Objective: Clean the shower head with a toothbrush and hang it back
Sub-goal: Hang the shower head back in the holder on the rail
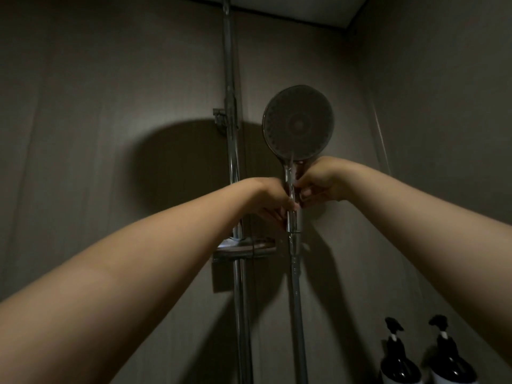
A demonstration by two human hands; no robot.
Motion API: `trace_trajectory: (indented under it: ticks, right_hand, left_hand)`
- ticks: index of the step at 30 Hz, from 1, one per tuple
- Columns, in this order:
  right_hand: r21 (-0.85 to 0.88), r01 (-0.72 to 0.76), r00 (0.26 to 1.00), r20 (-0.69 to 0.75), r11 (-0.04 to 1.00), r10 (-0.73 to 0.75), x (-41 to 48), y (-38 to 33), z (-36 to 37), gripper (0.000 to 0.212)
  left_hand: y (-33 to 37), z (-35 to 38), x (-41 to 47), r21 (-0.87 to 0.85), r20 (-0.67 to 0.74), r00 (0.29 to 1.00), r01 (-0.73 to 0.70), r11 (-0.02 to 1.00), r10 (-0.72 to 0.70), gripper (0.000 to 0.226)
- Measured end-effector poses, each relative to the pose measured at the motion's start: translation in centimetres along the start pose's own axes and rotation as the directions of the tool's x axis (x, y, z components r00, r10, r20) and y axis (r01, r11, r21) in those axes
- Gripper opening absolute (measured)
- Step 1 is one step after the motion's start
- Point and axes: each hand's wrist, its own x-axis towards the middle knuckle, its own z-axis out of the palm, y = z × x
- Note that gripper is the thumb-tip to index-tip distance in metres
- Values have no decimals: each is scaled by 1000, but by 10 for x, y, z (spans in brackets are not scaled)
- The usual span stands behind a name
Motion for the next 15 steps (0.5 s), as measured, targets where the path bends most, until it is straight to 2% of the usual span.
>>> trace_trajectory:
  ticks: [15]
  right_hand:
    - [115,130,991,-8,985,-130,8,-41,14,31]
  left_hand:
    - [10,-41,10,2,-172,985,9,1000,-9,34]
